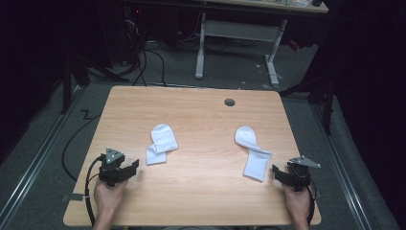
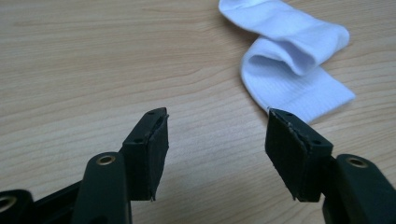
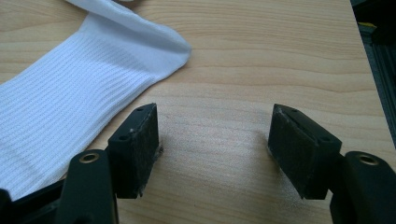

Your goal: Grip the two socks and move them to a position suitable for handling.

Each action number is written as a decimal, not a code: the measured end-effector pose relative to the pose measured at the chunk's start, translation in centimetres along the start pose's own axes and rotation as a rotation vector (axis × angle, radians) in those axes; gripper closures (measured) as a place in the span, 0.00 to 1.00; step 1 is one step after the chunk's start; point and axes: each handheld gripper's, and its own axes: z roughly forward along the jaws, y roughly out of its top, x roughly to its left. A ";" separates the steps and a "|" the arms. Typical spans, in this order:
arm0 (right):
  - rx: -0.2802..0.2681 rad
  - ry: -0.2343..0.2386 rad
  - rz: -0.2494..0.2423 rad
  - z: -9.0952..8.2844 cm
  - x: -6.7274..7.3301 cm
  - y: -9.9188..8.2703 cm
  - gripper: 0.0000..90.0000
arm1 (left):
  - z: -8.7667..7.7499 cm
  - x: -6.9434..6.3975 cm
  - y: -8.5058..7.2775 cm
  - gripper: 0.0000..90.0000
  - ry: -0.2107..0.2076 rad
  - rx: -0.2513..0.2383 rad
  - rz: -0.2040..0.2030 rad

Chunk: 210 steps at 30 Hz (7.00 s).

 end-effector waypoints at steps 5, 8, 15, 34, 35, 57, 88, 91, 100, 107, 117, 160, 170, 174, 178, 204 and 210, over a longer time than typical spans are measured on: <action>0.000 0.000 0.000 0.0 0.0 0.0 0.37 | 0.1 -0.6 0.6 0.46 -0.013 0.002 0.018; 0.000 0.001 0.000 0.0 0.0 0.0 0.37 | 0.3 -0.9 1.0 0.47 -0.024 0.007 0.027; -0.001 0.002 -0.004 0.0 0.0 0.0 0.37 | 0.7 -1.9 2.0 0.49 -0.059 0.005 0.048; -0.001 0.006 -0.005 0.0 0.0 0.0 0.37 | 3.5 -3.9 4.9 0.49 -0.069 0.042 0.089; -0.001 0.006 -0.005 0.0 0.0 0.0 0.37 | 3.7 -4.0 5.1 0.48 -0.066 0.047 0.097; 0.000 0.008 -0.006 0.0 0.0 0.0 0.37 | 7.8 -4.9 5.9 0.57 -0.076 0.158 0.122; -0.001 0.009 -0.009 0.0 0.0 0.0 0.37 | 6.8 -5.5 6.7 0.92 -0.180 0.124 0.134; -0.001 0.009 -0.009 0.0 0.0 0.0 0.37 | 6.6 -5.7 6.8 0.92 -0.192 0.112 0.126; -0.001 0.009 -0.009 0.0 0.0 0.0 0.37 | 5.2 -7.9 8.1 0.92 -0.238 0.062 0.166; 0.000 0.011 -0.009 0.0 0.0 0.0 0.37 | 4.9 -9.0 8.3 0.92 -0.289 0.049 0.143; -0.001 0.012 -0.013 0.0 0.0 0.0 0.37 | 4.6 -11.1 9.3 0.92 -0.320 0.032 0.178; -0.004 0.024 -0.017 0.0 0.0 0.0 0.41 | 8.7 -15.7 7.0 0.91 -0.311 0.121 0.197; -0.014 0.008 -0.019 0.0 0.0 0.0 0.52 | 9.2 -15.5 6.5 0.88 -0.299 0.145 0.183; -0.014 0.014 -0.015 0.0 0.1 0.1 0.55 | 9.1 -15.6 6.5 0.85 -0.291 0.154 0.195; -0.009 0.003 -0.017 0.0 0.0 0.2 0.64 | 8.9 -15.3 6.5 0.79 -0.304 0.150 0.175; -0.096 0.333 -0.221 -0.7 10.4 3.8 0.77 | 9.1 -13.8 8.5 0.57 -0.271 0.106 0.148; -0.097 0.389 -0.256 -0.4 12.4 4.2 0.79 | 9.3 -13.6 8.9 0.64 -0.264 0.087 0.150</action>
